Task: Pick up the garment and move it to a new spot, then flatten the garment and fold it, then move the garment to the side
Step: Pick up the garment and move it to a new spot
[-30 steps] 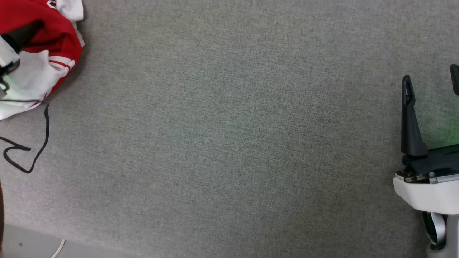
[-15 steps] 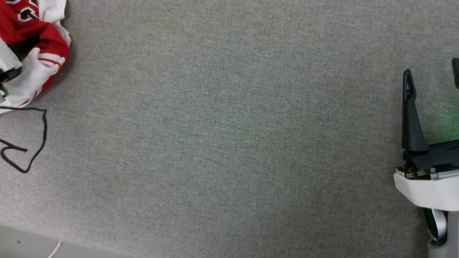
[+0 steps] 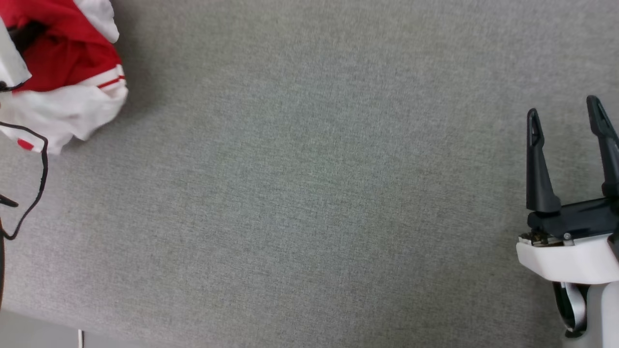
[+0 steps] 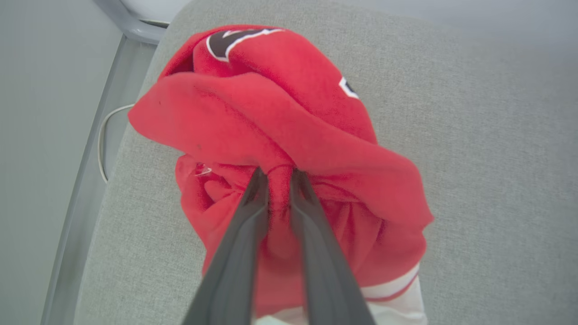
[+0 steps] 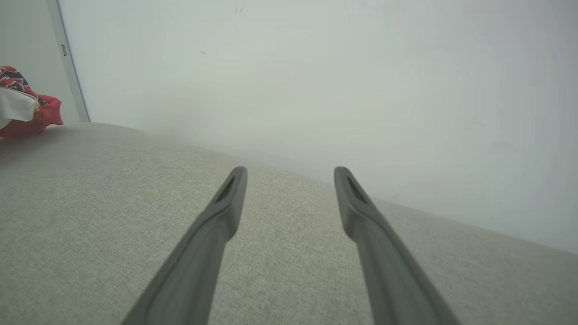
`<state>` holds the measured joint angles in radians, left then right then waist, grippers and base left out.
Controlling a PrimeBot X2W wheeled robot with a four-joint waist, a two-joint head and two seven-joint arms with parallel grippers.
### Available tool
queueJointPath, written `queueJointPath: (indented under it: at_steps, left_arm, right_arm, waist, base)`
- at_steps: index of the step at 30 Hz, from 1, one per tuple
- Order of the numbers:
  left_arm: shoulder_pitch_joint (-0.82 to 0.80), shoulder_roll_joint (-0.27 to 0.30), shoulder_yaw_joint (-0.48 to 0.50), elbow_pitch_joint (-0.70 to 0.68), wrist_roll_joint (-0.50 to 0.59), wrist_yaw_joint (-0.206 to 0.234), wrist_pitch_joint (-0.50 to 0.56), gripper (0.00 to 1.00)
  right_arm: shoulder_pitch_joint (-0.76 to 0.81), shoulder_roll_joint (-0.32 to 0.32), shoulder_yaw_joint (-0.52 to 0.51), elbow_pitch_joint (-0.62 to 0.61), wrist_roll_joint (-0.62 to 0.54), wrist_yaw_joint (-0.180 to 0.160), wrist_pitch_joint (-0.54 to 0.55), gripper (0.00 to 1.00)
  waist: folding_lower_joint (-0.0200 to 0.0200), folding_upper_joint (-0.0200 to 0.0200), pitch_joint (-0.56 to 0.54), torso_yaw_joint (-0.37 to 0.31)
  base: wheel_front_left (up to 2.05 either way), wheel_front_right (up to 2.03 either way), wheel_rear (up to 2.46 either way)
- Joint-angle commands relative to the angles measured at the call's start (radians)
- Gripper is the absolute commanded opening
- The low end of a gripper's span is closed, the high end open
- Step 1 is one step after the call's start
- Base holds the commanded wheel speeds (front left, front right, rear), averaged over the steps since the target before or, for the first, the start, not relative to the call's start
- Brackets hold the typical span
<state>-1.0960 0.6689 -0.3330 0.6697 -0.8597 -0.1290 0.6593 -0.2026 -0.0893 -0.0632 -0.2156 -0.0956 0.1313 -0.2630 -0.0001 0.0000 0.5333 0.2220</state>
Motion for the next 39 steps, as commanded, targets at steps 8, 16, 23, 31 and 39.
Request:
queueJointPath:
  at_steps: [8,16,23,31,39]
  left_arm:
    - [-0.078,0.064,-0.169,-0.18,-0.021,0.0,-0.012,0.0]
    - [-0.158,0.067,-0.319,-0.343,-0.018,0.0,-0.001,0.0]
    - [-0.202,0.007,-0.459,-0.441,-0.016,0.0,0.0,0.0]
    - [-0.211,-0.112,-0.643,-0.471,0.0,0.0,-0.025,0.0]
    - [-0.223,-0.261,-0.882,-0.454,-0.024,-0.001,-0.086,0.0]
  right_arm:
    - [0.045,0.033,-0.014,0.034,0.028,-0.001,-0.003,1.0]
    - [0.053,0.041,-0.018,0.052,0.068,-0.001,-0.003,1.0]
    - [0.042,0.04,-0.022,0.058,0.109,-0.001,-0.003,1.0]
    - [0.035,0.041,-0.028,0.061,0.14,-0.001,-0.003,1.0]
    - [0.025,0.04,-0.029,0.062,0.162,-0.001,-0.003,1.0]
  waist:
    - [0.0001,0.0,-0.144,-0.036]
    - [0.0001,0.0,-0.197,-0.108]
    - [0.0001,0.0,-0.201,-0.206]
    - [0.0001,0.0,-0.187,-0.296]
    - [0.0001,0.0,-0.166,-0.358]
  base:
    - [0.0,0.0,0.0]
    - [0.0,0.0,0.0]
    - [0.0,0.0,0.0]
    - [0.0,0.0,0.0]
    - [0.0,0.0,0.0]
